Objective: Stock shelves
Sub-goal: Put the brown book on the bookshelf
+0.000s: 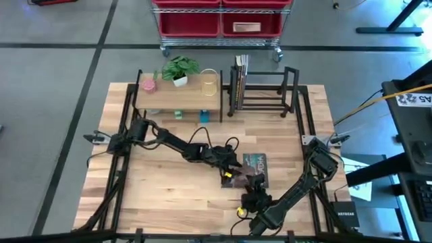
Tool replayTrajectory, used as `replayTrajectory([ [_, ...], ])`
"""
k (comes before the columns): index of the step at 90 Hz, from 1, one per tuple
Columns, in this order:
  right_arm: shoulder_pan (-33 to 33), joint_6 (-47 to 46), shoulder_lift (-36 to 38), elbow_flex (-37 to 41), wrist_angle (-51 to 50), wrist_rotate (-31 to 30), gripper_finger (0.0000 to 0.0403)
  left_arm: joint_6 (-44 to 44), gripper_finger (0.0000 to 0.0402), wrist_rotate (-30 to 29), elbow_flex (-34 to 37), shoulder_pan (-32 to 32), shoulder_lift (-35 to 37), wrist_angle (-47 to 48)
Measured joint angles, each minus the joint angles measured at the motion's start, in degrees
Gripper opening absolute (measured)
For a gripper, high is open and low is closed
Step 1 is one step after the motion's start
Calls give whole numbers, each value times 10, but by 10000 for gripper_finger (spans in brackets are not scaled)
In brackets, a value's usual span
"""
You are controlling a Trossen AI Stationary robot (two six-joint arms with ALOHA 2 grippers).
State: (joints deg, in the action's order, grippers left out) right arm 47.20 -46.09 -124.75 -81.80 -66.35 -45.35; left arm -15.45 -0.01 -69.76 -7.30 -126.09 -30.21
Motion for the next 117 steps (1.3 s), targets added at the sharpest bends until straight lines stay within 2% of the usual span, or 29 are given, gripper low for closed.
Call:
replayTrajectory([
  [10, 1, 8, 0, -20, -1, 58, 268, 9, 153, -40, -11, -2, 21, -4],
  [17, 1, 28, 1, -32, 5, 76, 268, 37, 153, -67, -28, -1, 30, -9],
  [28, 0, 33, 1, -33, 4, 80, 268, 64, 153, -79, -50, 13, 27, 26],
  [38, 0, 28, 1, -28, 2, 70, 268, 55, 153, -81, -54, 37, 21, 68],
  [51, -4, 29, 1, -28, 4, 39, 268, 24, 153, -32, -54, 58, -1, 99],
  [66, -16, 72, -2, -28, 35, 57, 268, 2, 153, 28, -54, 54, -21, 98],
  [81, -18, 101, -8, -28, 54, 53, 268, 4, 153, 32, -56, 43, -27, 94],
  [117, -9, 40, -10, -38, 17, 11, 268, 5, 153, 33, -55, 34, -27, 101],
])
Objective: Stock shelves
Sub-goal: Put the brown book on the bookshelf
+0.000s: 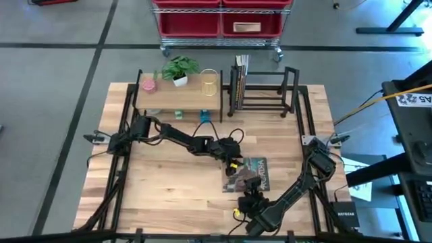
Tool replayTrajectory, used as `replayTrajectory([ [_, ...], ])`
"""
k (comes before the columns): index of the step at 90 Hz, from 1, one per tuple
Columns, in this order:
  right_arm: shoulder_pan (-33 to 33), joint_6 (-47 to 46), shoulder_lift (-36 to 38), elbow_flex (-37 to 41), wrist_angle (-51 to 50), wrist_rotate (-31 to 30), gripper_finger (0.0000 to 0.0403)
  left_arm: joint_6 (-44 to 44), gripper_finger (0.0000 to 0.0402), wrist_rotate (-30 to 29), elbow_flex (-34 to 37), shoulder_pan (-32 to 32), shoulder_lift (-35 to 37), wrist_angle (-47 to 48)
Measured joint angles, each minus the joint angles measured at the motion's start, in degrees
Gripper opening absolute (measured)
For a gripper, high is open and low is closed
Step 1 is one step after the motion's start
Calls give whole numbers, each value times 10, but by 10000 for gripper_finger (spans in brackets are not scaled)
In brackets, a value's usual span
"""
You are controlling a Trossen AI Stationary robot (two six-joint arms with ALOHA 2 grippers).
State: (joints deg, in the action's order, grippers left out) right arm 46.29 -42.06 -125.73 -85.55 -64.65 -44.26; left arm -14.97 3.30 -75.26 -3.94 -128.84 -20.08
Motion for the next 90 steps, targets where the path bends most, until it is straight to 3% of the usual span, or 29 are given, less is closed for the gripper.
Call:
replayTrajectory([
  [44, 7, -42, 0, -20, -42, -52, 268, 0, 153, 4, 1, 0, 0, 1],
  [90, -15, -59, 0, 20, 2, -46, 268, -12, 153, 29, 2, -5, -1, 2],
])
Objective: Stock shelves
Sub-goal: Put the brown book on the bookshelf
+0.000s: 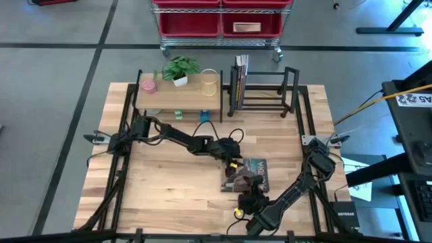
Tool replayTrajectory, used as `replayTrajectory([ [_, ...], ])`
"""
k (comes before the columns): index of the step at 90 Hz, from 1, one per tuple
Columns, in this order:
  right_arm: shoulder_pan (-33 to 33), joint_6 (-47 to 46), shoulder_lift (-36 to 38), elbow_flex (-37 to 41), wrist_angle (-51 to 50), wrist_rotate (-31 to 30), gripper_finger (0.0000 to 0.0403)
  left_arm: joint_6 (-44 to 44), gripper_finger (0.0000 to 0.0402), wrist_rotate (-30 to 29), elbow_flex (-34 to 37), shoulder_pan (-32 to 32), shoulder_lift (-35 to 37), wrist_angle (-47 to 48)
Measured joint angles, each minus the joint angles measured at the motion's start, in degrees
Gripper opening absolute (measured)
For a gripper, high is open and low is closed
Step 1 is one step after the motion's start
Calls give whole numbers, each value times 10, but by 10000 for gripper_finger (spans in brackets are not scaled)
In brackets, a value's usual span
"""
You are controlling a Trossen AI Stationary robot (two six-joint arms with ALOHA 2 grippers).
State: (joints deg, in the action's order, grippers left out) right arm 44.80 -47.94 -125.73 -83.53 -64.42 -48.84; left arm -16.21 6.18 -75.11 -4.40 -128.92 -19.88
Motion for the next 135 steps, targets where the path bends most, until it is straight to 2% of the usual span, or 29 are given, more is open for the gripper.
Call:
replayTrajectory([
  [8, -12, 2, 0, 5, 18, 14, 260, 0, 153, 3, 0, -6, 0, 0],
  [16, -23, 5, 1, 5, 30, 36, 224, 0, 153, 2, 0, -11, 0, 0],
  [23, -27, 18, 1, -1, 37, 56, 167, 0, 153, -10, 0, -15, 0, -1],
  [34, -24, 25, 1, -16, 31, 74, 43, 3, 153, -48, 1, -19, 8, 5],
  [38, -20, 20, 1, -20, 23, 80, 19, 13, 153, -60, 1, -19, 16, 9],
  [49, -10, -57, 1, -21, -16, 72, 12, 53, 153, -103, 4, -22, 59, 39],
  [58, 7, -142, 8, -20, -71, 62, 6, 102, 153, -176, 2, -32, 124, 82],
  [68, 29, -246, 38, -20, -133, 35, 4, 161, 153, -260, 2, -52, 205, 175],
  [80, 49, -351, 91, -20, -194, -40, 3, 194, 153, -357, 1, -89, 309, 260],
  [88, 45, -378, 134, -20, -222, -105, 2, 191, 153, -392, 0, -122, 364, 307],
  [99, 12, -403, 191, -19, -253, -218, 2, 159, 153, -422, 1, -174, 406, 386],
  [107, -21, -410, 246, 3, -253, -304, 1, 110, 153, -471, 1, -214, 418, 467],
  [121, -103, -452, 365, 80, -256, -370, 1, -34, 153, -565, 44, -275, 417, 558],
  [135, -201, -495, 507, 152, -253, -372, 0, -181, 153, -606, 123, -320, 416, 560],
])
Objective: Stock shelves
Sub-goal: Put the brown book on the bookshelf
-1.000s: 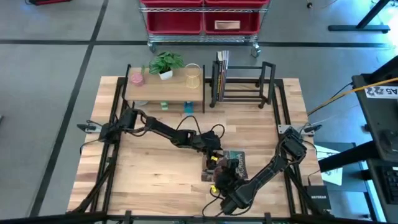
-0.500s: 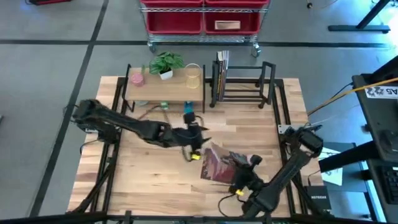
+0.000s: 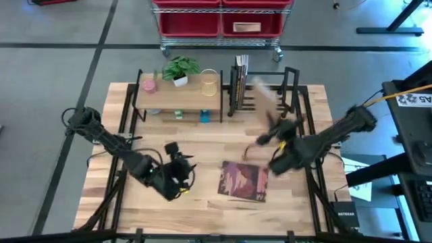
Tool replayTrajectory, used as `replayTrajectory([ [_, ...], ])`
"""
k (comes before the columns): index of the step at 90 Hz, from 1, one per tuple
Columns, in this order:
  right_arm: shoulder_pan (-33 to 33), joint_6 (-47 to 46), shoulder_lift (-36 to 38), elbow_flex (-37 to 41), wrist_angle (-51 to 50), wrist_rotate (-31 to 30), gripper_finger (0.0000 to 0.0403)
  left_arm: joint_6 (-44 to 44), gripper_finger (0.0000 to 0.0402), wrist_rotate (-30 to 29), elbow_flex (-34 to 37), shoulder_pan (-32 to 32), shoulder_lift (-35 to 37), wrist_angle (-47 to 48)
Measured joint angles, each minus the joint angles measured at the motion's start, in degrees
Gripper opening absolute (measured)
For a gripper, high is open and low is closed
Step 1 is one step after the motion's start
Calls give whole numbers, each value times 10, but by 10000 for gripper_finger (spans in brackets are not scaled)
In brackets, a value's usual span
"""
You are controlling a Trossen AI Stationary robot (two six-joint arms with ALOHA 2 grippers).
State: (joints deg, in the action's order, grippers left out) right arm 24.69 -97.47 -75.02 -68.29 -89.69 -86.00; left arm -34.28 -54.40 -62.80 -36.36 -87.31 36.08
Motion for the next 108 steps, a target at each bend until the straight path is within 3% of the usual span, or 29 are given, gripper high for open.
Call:
replayTrajectory([
  [11, -60, 96, 90, 32, 72, 64, 0, -87, 153, -23, 58, -20, 0, -19],
  [25, -99, 478, 145, 62, 394, 207, 0, -129, 153, -43, 89, -21, 0, -18],
  [35, -149, 639, 146, 72, 548, 227, 0, -131, 153, -47, 88, -11, 0, -32],
  [43, -215, 659, 144, 71, 593, 188, 0, -118, 153, -47, 88, -9, 0, -48],
  [51, -283, 657, 133, 80, 630, 190, 0, -107, 153, -41, 88, -10, 0, -58],
  [67, -423, 720, 103, 152, 830, 365, 0, -115, 153, -39, 88, -12, 0, -59],
  [72, -453, 720, 88, 167, 865, 384, 0, -120, 153, -38, 88, -12, 0, -60],
  [84, -494, 682, 40, 170, 871, 350, 0, -121, 153, -37, 88, -12, 0, -59],
  [98, -519, 679, -24, 171, 913, 418, 0, -121, 153, -39, 88, -12, 0, -60],
  [108, -521, 679, -58, 171, 930, 430, 0, -122, 153, -40, 88, -12, 0, -59],
])
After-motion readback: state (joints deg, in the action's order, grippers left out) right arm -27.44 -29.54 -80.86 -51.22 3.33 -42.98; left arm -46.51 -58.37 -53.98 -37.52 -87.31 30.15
